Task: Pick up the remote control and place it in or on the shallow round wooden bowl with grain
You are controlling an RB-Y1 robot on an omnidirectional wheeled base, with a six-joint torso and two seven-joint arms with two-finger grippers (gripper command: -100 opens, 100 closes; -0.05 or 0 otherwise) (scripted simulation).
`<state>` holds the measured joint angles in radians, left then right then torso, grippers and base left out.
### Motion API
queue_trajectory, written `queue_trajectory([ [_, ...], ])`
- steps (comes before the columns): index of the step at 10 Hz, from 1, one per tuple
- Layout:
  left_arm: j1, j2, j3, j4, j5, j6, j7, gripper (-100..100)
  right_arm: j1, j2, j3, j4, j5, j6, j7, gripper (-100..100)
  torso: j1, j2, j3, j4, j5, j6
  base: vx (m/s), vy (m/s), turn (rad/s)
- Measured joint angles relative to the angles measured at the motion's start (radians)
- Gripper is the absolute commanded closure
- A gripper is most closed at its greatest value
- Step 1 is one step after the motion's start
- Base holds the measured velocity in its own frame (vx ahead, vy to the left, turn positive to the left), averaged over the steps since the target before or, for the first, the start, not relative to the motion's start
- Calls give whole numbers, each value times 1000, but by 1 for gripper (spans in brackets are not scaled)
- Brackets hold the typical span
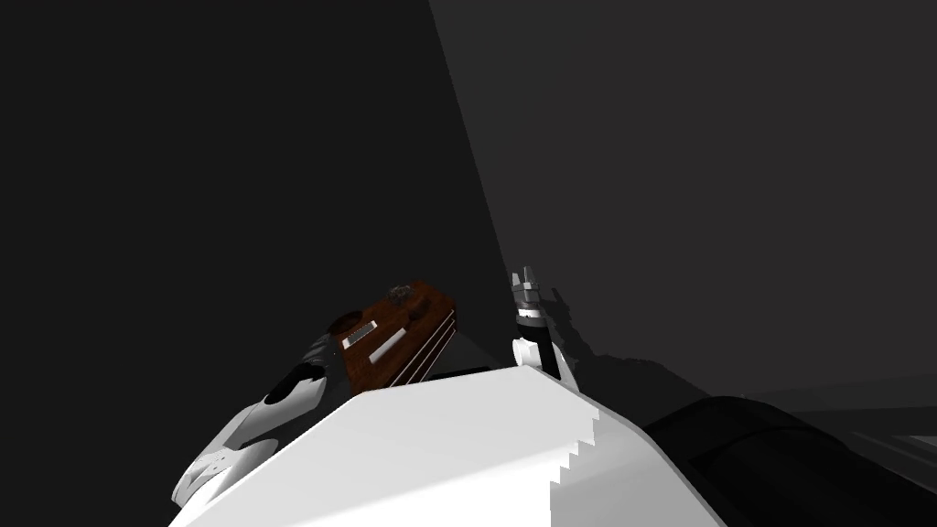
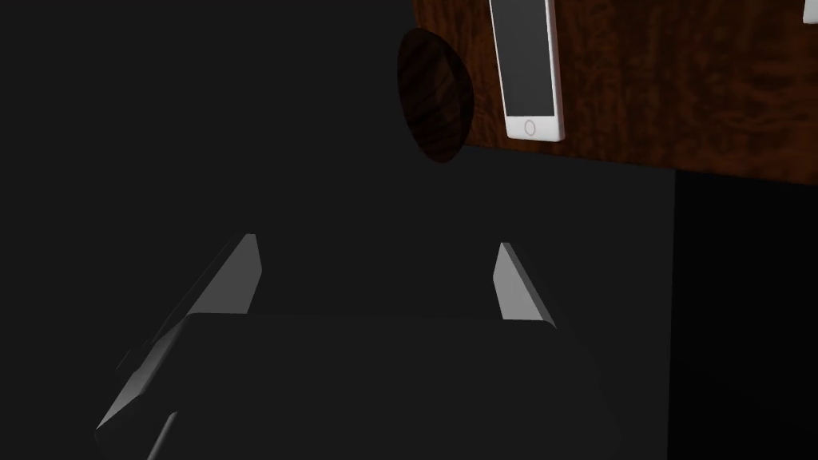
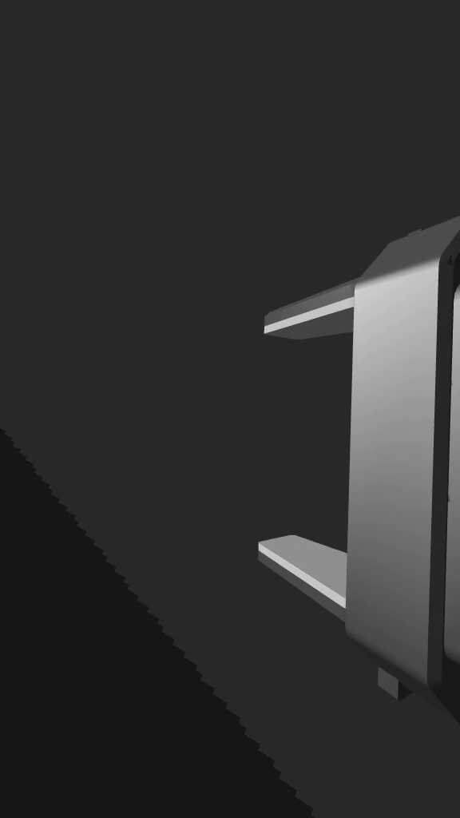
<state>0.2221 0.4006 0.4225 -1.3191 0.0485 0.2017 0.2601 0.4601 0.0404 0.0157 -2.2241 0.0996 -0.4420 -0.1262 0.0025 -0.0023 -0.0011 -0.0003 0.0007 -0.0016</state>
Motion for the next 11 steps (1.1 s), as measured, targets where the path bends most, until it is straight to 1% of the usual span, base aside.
queue_trajectory([
  [1,-23,7,21,40,1,15,7,-100,0,0,0,0,0,0,0,0,1,0,0,0,0,1,-24,28,-170],
  [2,-32,21,31,77,9,33,15,-100,0,0,0,0,0,0,0,0,1,1,0,0,0,0,-34,36,-318],
  [3,-59,41,52,132,20,54,27,-100,0,0,0,0,0,0,0,0,2,1,1,0,0,1,-31,41,-142],
  [4,-70,32,71,162,11,75,32,-100,0,0,0,0,0,0,0,0,2,1,1,0,1,0,-29,30,-211],
  [5,-89,47,92,211,21,100,41,-100,0,0,0,0,0,0,0,0,2,1,1,0,0,1,-20,34,-165],
  [6,-107,52,106,260,20,113,47,-100,0,0,0,0,0,0,0,0,2,1,0,0,1,0,-5,20,-4],
  [7,-95,36,116,244,12,128,49,-100,0,0,0,0,0,0,0,0,1,0,0,0,0,0,-12,19,-194],
  [8,-106,48,134,286,25,147,56,-100,0,0,0,0,0,0,0,0,1,0,0,0,0,1,-19,29,-169],
  [9,-113,49,146,310,27,163,61,-100,0,0,0,0,0,0,0,0,2,0,0,0,0,0,-23,42,-299],
  [10,-127,57,169,346,35,185,68,-100,0,0,0,0,0,0,0,0,2,0,0,0,0,1,-17,41,-148],
  [11,-130,59,180,366,42,206,72,-100,0,0,0,0,0,0,0,0,2,0,0,0,1,0,-6,15,30],
])
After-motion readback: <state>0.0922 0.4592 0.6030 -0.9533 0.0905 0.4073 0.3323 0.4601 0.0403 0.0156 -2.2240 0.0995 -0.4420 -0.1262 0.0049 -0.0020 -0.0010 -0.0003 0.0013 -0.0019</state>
